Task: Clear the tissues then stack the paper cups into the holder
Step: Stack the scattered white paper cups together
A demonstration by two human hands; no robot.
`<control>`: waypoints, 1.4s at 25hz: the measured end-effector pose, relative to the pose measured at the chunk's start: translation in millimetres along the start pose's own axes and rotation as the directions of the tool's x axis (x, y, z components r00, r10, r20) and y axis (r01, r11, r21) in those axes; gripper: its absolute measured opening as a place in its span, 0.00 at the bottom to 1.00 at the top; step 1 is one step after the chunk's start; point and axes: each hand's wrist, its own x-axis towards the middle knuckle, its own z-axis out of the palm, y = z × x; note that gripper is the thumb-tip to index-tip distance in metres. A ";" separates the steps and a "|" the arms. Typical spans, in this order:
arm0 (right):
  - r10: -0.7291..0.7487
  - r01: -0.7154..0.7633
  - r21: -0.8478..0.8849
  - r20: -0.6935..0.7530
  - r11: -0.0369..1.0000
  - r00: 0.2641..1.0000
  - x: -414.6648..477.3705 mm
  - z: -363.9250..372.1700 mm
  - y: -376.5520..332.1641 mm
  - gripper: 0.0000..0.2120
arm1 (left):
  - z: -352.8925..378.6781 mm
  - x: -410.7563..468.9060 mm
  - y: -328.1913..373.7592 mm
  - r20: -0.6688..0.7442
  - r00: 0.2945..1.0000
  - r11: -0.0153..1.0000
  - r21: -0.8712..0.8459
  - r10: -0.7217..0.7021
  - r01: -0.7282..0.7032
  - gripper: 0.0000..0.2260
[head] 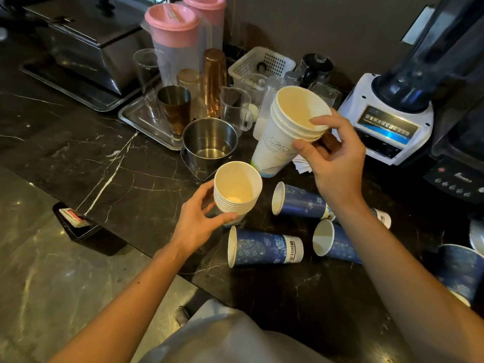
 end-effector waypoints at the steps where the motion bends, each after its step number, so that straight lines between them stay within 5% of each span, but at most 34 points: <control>1: -0.040 0.040 0.025 -0.012 0.999 0.999 -4.5 4.1 -9.5 0.16 | -0.2 0.2 -0.1 0.002 1.000 1.000 0.000 -0.003 0.003 0.35; 7: -0.231 0.227 0.080 0.051 0.971 0.972 -16.8 17.8 -40.0 0.16 | -2.4 -1.4 1.0 0.017 1.000 1.000 -0.017 0.014 -0.014 0.37; 11: -0.053 0.041 0.058 0.229 0.997 0.972 -34.7 31.0 -25.8 0.20 | -2.1 -1.6 1.4 0.027 0.999 0.999 -0.029 0.019 -0.018 0.37; 18: 0.266 -0.158 -0.268 0.434 0.950 0.861 -51.1 43.9 16.9 0.41 | -8.3 -0.6 6.7 0.079 0.996 0.999 0.021 0.028 -0.030 0.40; 24: 0.368 -0.346 -0.145 0.538 0.927 0.758 -55.1 32.1 24.8 0.43 | -16.5 -0.9 20.3 0.095 0.986 0.990 -0.005 0.139 -0.139 0.39; 28: 0.419 -0.495 0.009 0.521 0.869 0.744 -58.7 31.6 22.4 0.36 | -12.6 -2.7 34.4 0.079 0.980 0.983 -0.042 0.183 -0.180 0.31; 35: 0.393 -0.475 0.003 0.558 0.880 0.731 -52.0 72.1 8.8 0.25 | -37.6 -12.0 44.6 -0.050 0.980 0.976 -0.095 0.194 -0.198 0.23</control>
